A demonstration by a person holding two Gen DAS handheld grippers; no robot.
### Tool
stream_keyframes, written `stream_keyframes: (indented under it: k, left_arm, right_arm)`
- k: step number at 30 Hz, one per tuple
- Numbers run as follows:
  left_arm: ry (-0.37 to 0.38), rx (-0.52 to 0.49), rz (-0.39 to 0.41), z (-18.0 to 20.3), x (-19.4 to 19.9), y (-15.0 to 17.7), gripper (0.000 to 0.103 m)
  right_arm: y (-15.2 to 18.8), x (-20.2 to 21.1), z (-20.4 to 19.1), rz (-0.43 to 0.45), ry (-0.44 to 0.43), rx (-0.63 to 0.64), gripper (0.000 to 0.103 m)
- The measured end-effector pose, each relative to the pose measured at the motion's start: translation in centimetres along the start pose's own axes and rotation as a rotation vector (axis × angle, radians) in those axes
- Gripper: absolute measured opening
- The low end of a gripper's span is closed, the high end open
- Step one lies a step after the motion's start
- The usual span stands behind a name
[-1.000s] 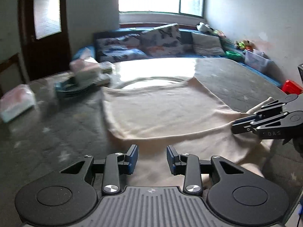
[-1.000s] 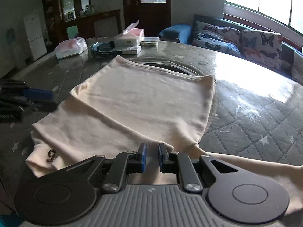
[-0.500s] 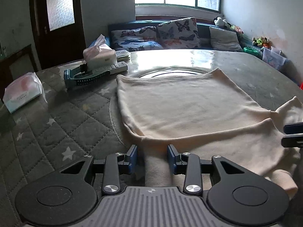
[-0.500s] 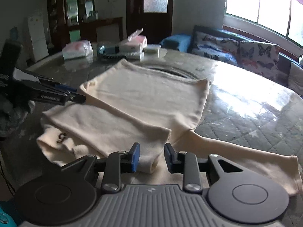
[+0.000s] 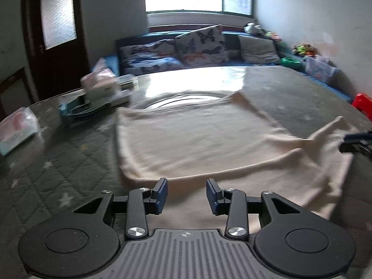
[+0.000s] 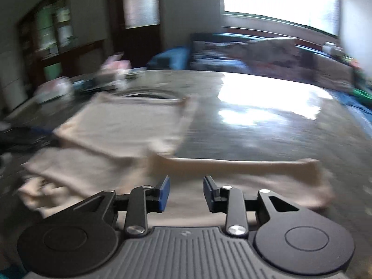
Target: Fold clothes
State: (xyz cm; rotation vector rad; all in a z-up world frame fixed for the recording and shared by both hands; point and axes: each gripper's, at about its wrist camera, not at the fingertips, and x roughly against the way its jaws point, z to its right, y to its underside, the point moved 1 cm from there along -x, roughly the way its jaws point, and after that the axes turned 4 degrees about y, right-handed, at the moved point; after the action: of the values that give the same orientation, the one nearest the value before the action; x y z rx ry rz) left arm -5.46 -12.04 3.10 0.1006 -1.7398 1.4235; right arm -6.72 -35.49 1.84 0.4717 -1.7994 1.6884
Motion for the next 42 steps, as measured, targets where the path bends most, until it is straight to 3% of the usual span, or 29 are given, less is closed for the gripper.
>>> stream_keyframes:
  k: [7,12,20,25,34,42]
  left_arm:
    - [0.091,-0.078,0.018,4.6,0.5,-0.4,0.045]
    - [0.126,-0.115,0.018,6.7,0.4,-0.4,0.047]
    - [0.147,-0.152,0.013,8.5,-0.4,-0.7,0.047]
    - [0.146,-0.154,0.005,9.1,-1.2,-0.8,0.047]
    - [0.184,-0.164,-0.009,10.3,-2.1,-0.7,0.047]
    - [0.195,-0.18,-0.016,11.3,-3.2,-0.1,0.048]
  right_arm:
    - [0.8,-0.3,7.5,-0.006,0.273,-0.145,0.036]
    - [1.8,-0.9,11.2,-0.019,0.34,-0.242,0.037]
    - [2.8,-1.9,12.3,-0.016,0.309,-0.303,0.036]
    - [2.5,-2.2,12.4,-0.003,0.288,-0.321,0.008]
    - [0.2,0.9,11.1,0.107,0.195,-0.304,0.007]
    - [-4.3,4.9,7.0,0.198,0.02,-0.221,0.007]
